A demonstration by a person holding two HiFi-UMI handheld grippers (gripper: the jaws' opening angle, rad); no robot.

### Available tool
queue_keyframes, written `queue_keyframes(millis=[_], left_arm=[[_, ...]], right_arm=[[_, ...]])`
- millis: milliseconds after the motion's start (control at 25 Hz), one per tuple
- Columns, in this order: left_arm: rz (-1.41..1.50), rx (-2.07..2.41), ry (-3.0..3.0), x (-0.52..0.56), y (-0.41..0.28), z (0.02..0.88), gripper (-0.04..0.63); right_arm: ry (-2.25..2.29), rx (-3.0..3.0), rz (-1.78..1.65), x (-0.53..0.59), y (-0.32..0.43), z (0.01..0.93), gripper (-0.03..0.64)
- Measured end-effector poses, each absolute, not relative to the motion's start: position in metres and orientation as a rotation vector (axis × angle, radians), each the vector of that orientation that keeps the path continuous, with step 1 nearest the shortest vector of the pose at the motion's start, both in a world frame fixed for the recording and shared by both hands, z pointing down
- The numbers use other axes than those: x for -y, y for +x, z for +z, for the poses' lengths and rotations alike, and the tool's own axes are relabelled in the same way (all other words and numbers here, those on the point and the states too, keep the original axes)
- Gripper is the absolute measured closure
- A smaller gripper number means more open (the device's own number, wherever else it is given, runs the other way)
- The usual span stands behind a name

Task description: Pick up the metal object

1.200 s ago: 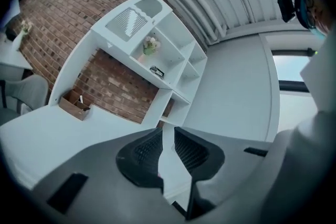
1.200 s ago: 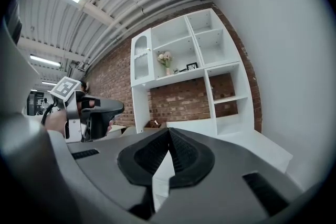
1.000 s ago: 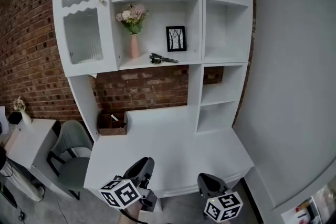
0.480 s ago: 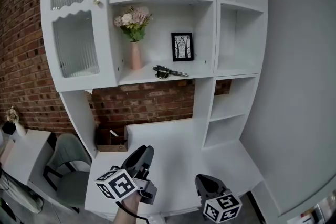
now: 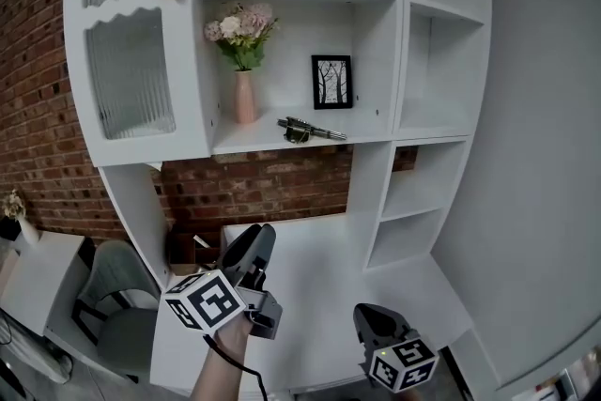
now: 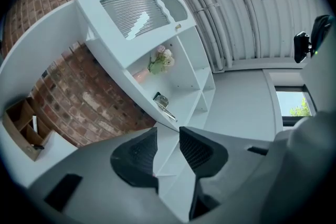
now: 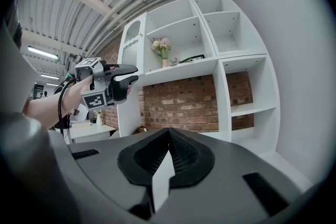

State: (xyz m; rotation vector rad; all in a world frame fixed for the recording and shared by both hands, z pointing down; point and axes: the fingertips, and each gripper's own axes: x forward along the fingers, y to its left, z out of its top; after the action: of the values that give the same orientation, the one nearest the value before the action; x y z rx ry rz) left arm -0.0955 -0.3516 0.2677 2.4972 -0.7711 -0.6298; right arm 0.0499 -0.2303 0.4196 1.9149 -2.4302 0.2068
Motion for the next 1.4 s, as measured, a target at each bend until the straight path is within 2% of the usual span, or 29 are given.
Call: queue_keyframes(millis=[600,1400], left_arm=[[-0.705,0.800,2.548,0.415,-0.048,0.182,0.482],[-0.598,1.021,2.433,0.493,0.010,0.152,0.482]], right_arm=[[1.845,2.492,0.167,0.292,0.093,0.406,0.612],[1.639,2.645,0.199,0.362,0.149,0.406,0.612]])
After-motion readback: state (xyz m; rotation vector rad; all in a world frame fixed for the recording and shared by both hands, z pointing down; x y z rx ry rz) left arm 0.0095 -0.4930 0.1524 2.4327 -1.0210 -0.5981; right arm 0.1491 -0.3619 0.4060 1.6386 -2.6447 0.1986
